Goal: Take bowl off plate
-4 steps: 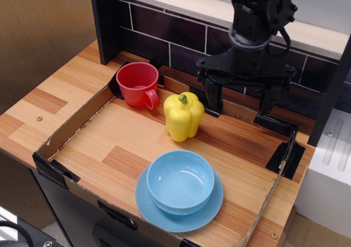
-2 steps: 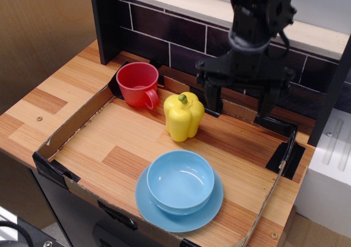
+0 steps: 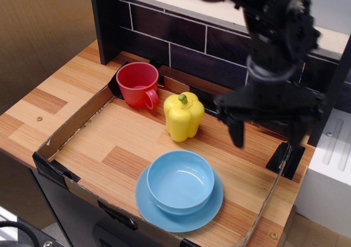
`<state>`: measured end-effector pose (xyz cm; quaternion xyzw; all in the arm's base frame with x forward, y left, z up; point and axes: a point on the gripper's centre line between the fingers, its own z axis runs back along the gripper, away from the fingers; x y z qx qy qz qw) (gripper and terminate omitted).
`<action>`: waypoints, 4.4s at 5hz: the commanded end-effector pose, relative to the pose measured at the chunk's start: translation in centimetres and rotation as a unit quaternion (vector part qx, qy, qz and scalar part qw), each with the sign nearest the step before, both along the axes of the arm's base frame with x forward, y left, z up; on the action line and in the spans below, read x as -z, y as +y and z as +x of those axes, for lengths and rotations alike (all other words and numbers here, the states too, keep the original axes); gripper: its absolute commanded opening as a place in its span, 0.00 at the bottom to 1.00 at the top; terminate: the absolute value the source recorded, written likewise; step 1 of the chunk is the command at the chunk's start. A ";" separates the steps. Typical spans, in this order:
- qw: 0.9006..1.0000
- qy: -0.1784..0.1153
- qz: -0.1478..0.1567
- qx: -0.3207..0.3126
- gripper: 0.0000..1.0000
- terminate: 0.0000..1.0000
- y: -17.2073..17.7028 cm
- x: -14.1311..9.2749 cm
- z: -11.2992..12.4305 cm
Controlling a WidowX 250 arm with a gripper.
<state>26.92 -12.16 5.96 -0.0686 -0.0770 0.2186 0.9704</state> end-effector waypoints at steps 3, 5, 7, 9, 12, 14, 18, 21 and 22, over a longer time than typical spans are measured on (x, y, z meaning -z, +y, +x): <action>0.985 -0.007 0.060 -0.159 1.00 0.00 3.3 0.5 -3.5; 0.985 0.012 0.069 -0.161 1.00 0.00 4.2 2.8 -3.1; 0.988 0.017 0.060 -0.140 0.00 0.00 3.3 4.1 -3.6; 0.993 0.026 0.013 -0.112 0.00 0.00 4.2 2.1 -3.5; 0.999 0.020 0.038 0.005 0.00 0.00 9.9 0.0 -3.4; 0.994 0.007 0.046 0.097 0.00 0.00 13.2 0.9 -4.1; 0.996 0.016 0.044 0.079 1.00 0.00 13.4 2.0 -3.5; 0.997 -0.015 0.037 0.067 1.00 0.00 12.9 -3.0 -3.8; 0.997 -0.015 0.037 0.067 1.00 1.00 12.9 -3.0 -3.8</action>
